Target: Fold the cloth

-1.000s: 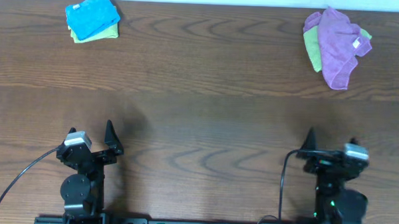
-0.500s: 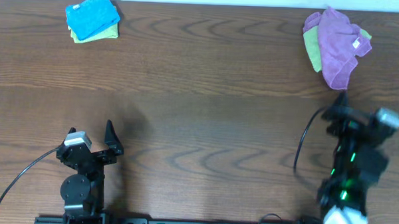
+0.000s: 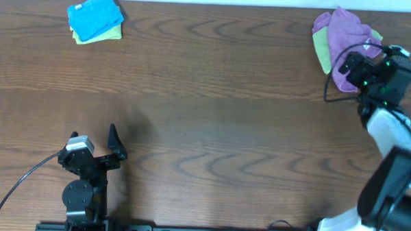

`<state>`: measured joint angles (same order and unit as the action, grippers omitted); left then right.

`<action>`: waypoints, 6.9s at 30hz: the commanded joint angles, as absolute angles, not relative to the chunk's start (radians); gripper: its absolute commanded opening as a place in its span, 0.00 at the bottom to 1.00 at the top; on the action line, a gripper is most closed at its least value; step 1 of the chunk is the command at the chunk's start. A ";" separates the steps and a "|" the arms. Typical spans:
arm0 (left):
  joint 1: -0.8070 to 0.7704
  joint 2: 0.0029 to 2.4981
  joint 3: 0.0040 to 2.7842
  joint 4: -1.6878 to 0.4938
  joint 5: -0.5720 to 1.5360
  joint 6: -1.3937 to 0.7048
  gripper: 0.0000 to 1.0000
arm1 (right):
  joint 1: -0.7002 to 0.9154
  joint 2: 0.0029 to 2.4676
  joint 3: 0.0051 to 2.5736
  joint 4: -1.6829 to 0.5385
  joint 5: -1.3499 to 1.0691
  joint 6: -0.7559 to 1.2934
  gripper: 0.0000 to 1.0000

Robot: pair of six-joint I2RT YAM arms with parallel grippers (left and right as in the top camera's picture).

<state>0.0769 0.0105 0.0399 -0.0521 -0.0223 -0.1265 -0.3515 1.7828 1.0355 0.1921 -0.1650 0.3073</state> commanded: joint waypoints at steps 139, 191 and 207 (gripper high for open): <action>0.080 0.004 0.005 -0.074 -0.025 -0.109 0.95 | 0.326 1.908 2.261 -1.063 -0.475 -0.031 0.01; 0.080 0.004 0.005 -0.074 -0.025 -0.108 0.96 | 0.414 1.982 1.954 -1.325 -0.080 -0.069 0.28; 0.080 0.004 0.005 -0.074 -0.025 -0.108 0.95 | 0.566 2.030 1.682 -0.982 0.091 -0.066 0.01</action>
